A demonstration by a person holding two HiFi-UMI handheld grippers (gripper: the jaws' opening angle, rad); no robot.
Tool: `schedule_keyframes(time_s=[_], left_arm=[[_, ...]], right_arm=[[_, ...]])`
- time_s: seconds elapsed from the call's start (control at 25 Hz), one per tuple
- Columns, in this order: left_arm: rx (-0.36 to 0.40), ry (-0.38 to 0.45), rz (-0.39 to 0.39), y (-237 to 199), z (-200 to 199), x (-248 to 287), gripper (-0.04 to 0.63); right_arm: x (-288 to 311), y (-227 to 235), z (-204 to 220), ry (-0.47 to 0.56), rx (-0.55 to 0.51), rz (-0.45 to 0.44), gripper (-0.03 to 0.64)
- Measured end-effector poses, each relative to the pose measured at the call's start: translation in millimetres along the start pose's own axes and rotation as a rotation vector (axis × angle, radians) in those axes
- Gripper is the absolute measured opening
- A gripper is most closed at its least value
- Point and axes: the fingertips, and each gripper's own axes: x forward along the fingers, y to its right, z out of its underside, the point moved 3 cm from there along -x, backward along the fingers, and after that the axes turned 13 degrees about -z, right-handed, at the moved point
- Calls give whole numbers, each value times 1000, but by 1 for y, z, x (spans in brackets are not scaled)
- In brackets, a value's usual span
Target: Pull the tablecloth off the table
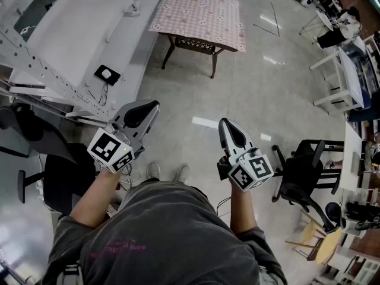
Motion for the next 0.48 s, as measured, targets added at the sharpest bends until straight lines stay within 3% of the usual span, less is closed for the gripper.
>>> schedule_keyframes(time_s=[0.48], left_arm=[[6, -8, 14, 4, -2, 13, 8]], right_arm=[[4, 12, -10, 15, -18, 42, -11]])
